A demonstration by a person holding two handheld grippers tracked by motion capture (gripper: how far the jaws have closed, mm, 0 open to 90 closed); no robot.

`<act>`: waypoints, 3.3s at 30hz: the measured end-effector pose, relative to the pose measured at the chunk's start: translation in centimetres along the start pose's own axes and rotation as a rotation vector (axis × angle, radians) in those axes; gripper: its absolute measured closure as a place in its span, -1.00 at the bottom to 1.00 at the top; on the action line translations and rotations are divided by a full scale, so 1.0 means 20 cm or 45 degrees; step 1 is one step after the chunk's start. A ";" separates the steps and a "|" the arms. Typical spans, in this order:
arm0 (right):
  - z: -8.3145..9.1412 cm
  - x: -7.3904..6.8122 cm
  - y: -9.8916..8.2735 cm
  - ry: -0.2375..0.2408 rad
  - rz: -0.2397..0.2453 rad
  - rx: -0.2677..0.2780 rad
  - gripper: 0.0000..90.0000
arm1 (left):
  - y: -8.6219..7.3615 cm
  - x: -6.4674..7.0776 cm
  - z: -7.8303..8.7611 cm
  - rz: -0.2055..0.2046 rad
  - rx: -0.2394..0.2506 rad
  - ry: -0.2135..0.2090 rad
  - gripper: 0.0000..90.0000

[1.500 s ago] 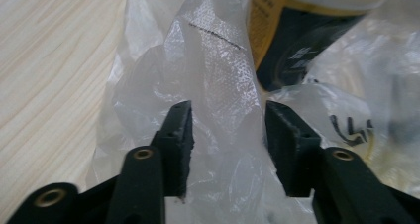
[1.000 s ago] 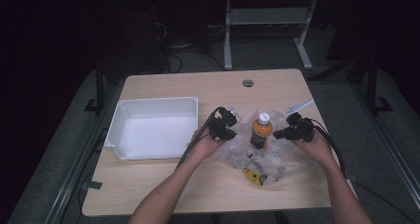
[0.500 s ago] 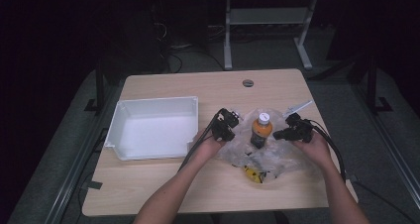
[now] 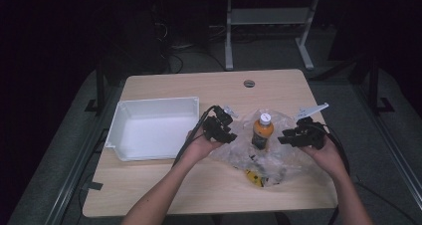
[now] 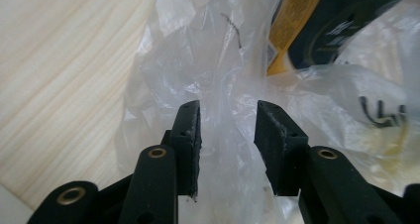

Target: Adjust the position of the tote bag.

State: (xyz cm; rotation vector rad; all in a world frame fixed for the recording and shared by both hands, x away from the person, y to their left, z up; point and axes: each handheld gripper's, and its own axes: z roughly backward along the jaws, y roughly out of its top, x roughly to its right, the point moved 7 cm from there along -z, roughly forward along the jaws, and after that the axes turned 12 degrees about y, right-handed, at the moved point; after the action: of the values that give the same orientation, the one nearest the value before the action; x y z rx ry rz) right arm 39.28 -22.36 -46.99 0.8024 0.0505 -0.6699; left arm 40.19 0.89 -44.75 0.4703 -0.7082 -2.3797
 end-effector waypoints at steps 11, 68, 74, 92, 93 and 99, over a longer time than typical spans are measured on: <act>0.10 -0.08 -0.07 -0.032 -0.025 0.074 0.13 | 0.04 0.02 0.12 -0.042 0.076 -0.083 0.28; 0.19 -0.15 -0.20 -0.055 -0.019 0.163 -0.27 | 0.48 0.21 0.12 -0.244 0.177 -0.238 0.04; 0.20 -0.15 -0.20 -0.053 -0.023 0.168 -0.27 | 0.49 0.21 0.09 -0.277 0.166 -0.225 0.14; 0.20 -0.15 -0.21 -0.062 -0.022 0.167 -0.30 | 0.52 0.21 0.09 -0.264 0.165 -0.225 0.30; 0.20 -0.14 -0.21 -0.063 -0.026 0.171 -0.30 | 0.52 0.21 0.09 -0.264 0.163 -0.221 0.30; 0.20 -0.15 -0.20 -0.065 -0.017 0.178 -0.31 | 0.52 0.22 0.10 -0.257 0.157 -0.203 0.31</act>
State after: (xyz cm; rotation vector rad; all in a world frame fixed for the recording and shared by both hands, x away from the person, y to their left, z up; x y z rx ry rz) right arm 33.83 -25.59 -45.88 0.9195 -0.0381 -0.7119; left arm 40.63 -8.25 -37.78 0.4237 -0.9224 -2.5941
